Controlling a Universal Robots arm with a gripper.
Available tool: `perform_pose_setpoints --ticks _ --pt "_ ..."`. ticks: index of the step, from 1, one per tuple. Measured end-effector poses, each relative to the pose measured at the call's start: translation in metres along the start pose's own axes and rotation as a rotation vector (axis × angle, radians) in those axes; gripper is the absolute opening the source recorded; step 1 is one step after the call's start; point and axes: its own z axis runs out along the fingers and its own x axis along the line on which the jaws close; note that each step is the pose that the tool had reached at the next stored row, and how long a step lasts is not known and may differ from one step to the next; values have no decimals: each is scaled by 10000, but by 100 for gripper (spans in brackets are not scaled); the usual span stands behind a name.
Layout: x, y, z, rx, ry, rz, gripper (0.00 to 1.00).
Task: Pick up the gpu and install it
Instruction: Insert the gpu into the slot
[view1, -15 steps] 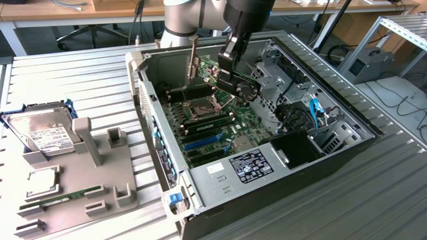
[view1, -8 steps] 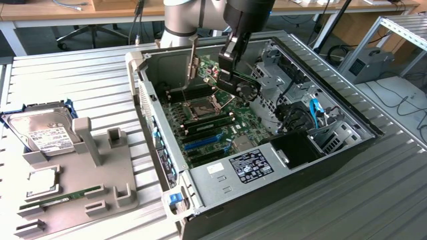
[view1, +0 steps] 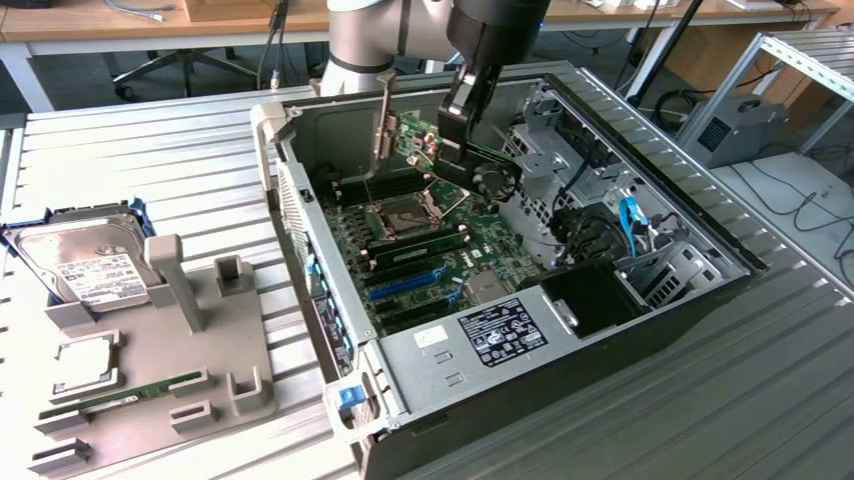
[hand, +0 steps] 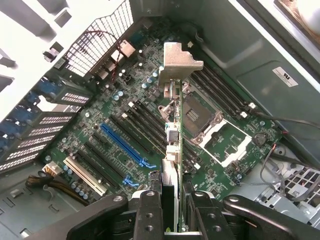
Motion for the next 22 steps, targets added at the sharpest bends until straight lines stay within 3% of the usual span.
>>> perform_pose_setpoints --ticks 22 --pt "0 0 0 -12 18 -482 26"
